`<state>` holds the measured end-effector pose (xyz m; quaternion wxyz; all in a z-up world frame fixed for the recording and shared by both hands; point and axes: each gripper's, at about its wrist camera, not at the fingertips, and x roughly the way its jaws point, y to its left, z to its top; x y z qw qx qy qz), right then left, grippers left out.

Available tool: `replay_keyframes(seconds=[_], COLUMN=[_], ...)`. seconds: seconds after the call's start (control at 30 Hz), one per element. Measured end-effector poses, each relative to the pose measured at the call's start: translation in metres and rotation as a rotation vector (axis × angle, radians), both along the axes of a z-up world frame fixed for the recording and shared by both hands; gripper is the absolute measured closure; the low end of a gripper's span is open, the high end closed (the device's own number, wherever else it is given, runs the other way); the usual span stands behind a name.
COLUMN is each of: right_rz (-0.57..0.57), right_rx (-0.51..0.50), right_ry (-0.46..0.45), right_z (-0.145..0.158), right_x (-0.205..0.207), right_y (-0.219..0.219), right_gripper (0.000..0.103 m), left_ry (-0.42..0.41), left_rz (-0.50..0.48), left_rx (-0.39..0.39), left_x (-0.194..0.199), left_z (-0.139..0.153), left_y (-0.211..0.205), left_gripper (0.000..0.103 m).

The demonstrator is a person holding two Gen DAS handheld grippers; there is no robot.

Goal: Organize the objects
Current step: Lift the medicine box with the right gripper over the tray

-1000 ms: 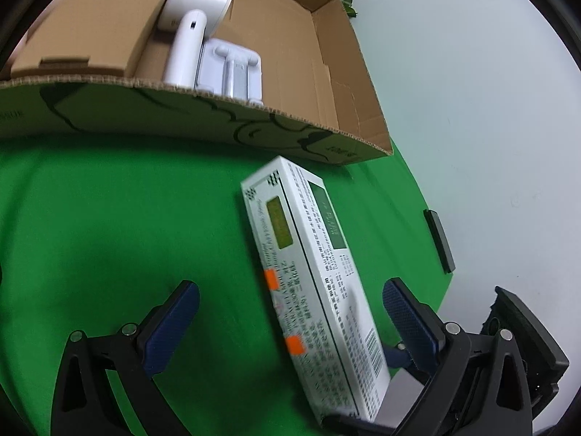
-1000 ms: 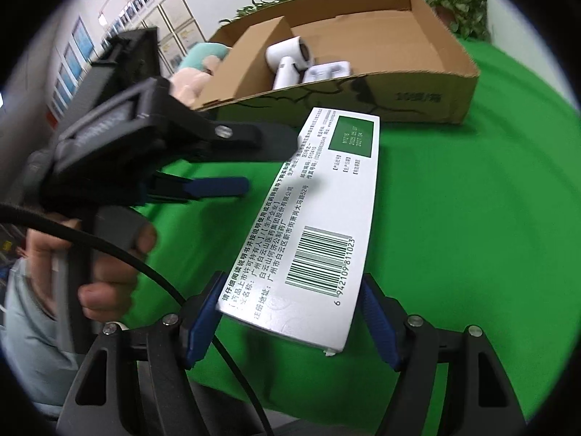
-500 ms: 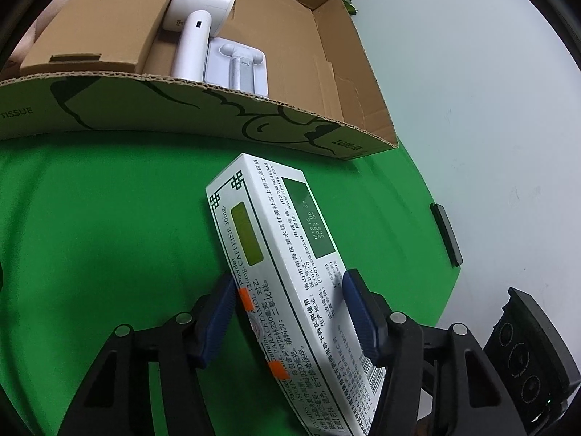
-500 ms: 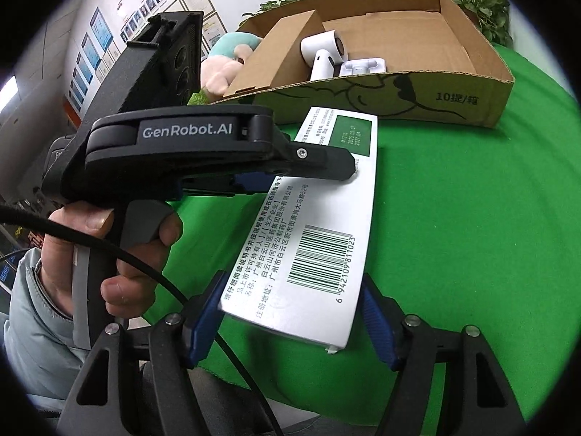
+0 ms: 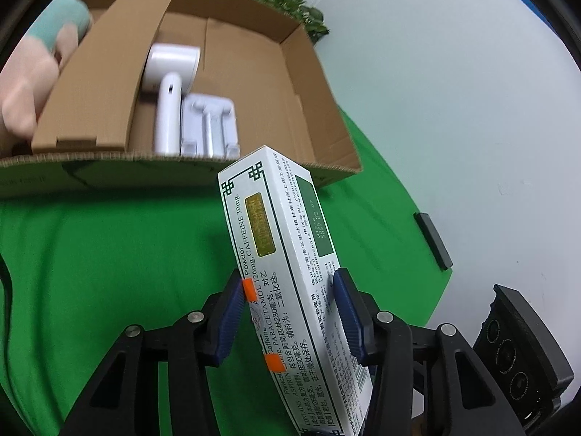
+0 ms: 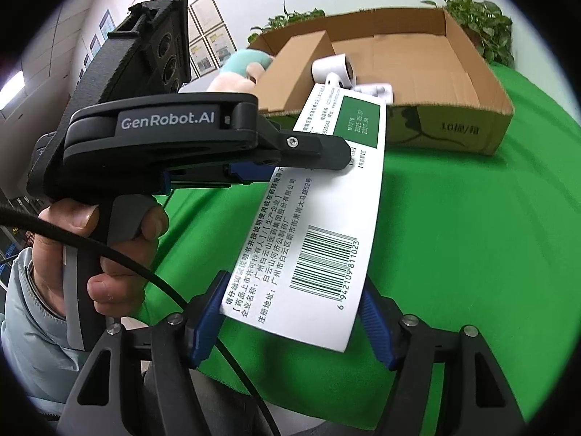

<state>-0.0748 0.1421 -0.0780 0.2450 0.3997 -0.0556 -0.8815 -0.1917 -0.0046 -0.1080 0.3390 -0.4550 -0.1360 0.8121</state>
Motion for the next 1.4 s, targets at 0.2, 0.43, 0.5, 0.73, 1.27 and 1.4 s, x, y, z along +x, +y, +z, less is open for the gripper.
replay_keyframes(seconds=[0.2,0.43,0.5,0.73,1.27,1.4], right_rz=[0.000,0.002,0.004,0.021,0.026,0.001], right_rx=[0.008,-0.006,-0.012,-0.019,-0.114,-0.136], right_ry=[0.038,0.106,0.128,0.200,0.121,0.062], right_z=[0.015,0.045,0.055,0.085,0.108,0.090], right_x=[-0.005,-0.004,-0.015,-0.059,-0.140,-0.160], right_y=[-0.001,0.008,0.005,0.004,0.033,0.042], right_gripper=[0.036,0.036,0.036,0.037,0.037,0.037], left_ry=[0.058,0.139,0.171,0.255,0.264,0.203], left_rz=[0.007,0.025,0.026,0.043,0.060,0.048], left_rx=[-0.002,0.003,-0.005,-0.007,-0.076,-0.094], left_x=[0.000,-0.014,-0.018,-0.048,-0.163,-0.191], left_z=[0.024,0.061,0.072,0.121,0.161,0.128], left_y=[-0.006,0.001,0.004,0.017,0.052,0.065], left_gripper=[0.059,0.059,0.059,0.059,0.060,0.060])
